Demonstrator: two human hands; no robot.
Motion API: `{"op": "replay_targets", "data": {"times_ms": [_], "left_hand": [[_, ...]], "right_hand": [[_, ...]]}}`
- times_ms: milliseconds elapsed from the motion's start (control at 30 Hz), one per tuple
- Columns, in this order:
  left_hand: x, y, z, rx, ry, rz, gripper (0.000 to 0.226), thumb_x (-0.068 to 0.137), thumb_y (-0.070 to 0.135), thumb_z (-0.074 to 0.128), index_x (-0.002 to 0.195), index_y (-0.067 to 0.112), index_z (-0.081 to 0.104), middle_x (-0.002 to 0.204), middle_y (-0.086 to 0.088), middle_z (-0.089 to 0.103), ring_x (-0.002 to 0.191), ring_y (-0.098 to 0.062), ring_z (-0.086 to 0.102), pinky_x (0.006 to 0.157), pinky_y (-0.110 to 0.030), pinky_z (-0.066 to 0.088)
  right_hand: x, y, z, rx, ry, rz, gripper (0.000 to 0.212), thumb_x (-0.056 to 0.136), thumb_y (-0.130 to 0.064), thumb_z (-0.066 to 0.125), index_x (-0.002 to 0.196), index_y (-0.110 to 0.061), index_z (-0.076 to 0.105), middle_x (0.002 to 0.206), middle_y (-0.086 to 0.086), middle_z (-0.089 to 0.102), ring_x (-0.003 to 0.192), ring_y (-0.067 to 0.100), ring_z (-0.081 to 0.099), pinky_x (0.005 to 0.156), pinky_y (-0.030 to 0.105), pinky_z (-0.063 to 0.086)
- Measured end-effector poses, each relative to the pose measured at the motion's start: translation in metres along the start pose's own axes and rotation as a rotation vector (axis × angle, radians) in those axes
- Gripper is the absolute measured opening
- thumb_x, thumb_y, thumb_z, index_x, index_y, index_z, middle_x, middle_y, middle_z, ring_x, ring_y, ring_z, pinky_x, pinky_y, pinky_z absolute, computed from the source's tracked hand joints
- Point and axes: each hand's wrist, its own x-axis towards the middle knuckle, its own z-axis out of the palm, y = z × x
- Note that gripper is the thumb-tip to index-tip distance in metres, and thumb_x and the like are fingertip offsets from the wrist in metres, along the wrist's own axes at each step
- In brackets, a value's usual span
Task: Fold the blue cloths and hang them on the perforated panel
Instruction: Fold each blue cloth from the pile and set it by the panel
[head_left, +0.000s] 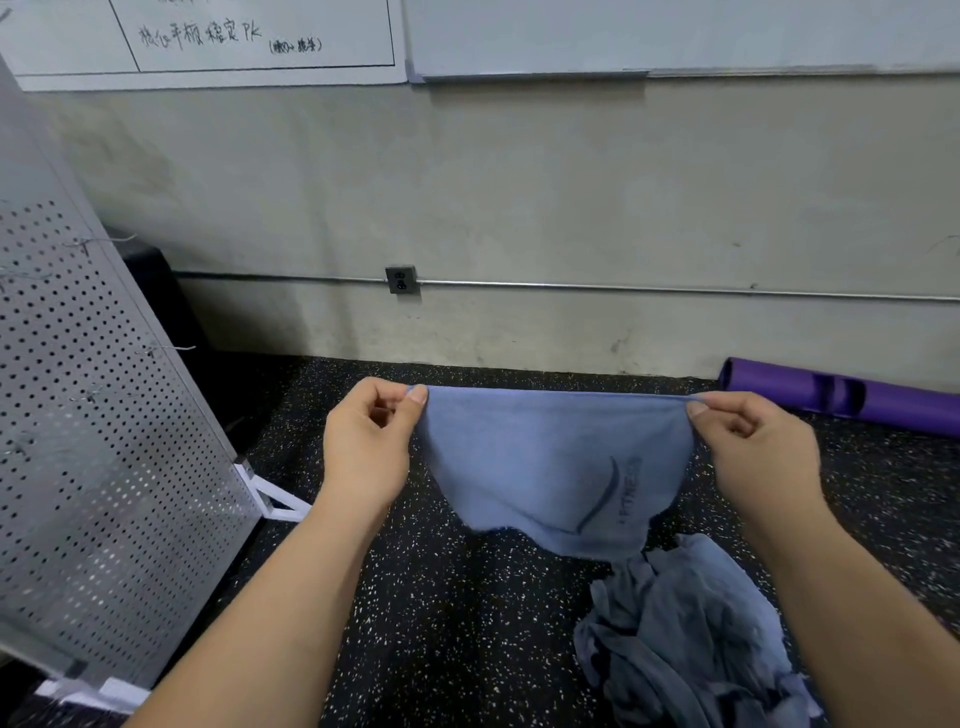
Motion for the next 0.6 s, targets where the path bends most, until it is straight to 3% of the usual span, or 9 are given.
{"op": "replay_targets", "data": {"times_ms": [100, 367, 467, 600], "left_hand": [[-0.002, 0.001, -0.003, -0.025, -0.024, -0.001, 0.010, 0.099, 0.023, 0.077, 0.090, 0.020, 0.074, 0.086, 0.001, 0.074, 0.075, -0.005, 0.060, 0.071, -0.016, 0.048], [0.000, 0.001, -0.003, -0.081, 0.008, -0.041, 0.009, 0.100, 0.019, 0.076, 0.093, 0.013, 0.074, 0.065, 0.014, 0.057, 0.063, 0.000, 0.051, 0.065, -0.015, 0.043], [-0.001, 0.003, -0.004, -0.109, -0.011, -0.054, 0.011, 0.101, 0.022, 0.074, 0.093, 0.015, 0.072, 0.071, 0.010, 0.060, 0.066, -0.004, 0.050, 0.065, -0.022, 0.042], [-0.002, 0.002, -0.004, -0.109, -0.038, -0.070, 0.010, 0.102, 0.025, 0.073, 0.094, 0.020, 0.071, 0.080, -0.001, 0.064, 0.071, -0.013, 0.051, 0.069, -0.036, 0.044]], "right_hand": [[-0.003, 0.001, 0.000, 0.007, -0.012, 0.000, 0.005, 0.097, -0.022, 0.078, 0.094, -0.026, 0.080, 0.060, -0.013, 0.061, 0.059, 0.014, 0.044, 0.061, 0.033, 0.038], [-0.011, -0.011, 0.000, -0.056, -0.040, -0.043, 0.004, 0.098, -0.022, 0.077, 0.097, -0.025, 0.079, 0.062, -0.016, 0.065, 0.048, 0.001, 0.046, 0.055, 0.026, 0.038], [-0.012, -0.012, 0.002, -0.057, -0.037, -0.034, 0.003, 0.098, -0.022, 0.077, 0.099, -0.024, 0.079, 0.070, -0.009, 0.070, 0.048, -0.001, 0.048, 0.052, 0.020, 0.040], [-0.011, -0.011, 0.004, -0.003, -0.041, 0.001, 0.004, 0.098, -0.022, 0.077, 0.097, -0.025, 0.079, 0.080, -0.003, 0.076, 0.062, 0.001, 0.058, 0.068, 0.029, 0.049]]}}
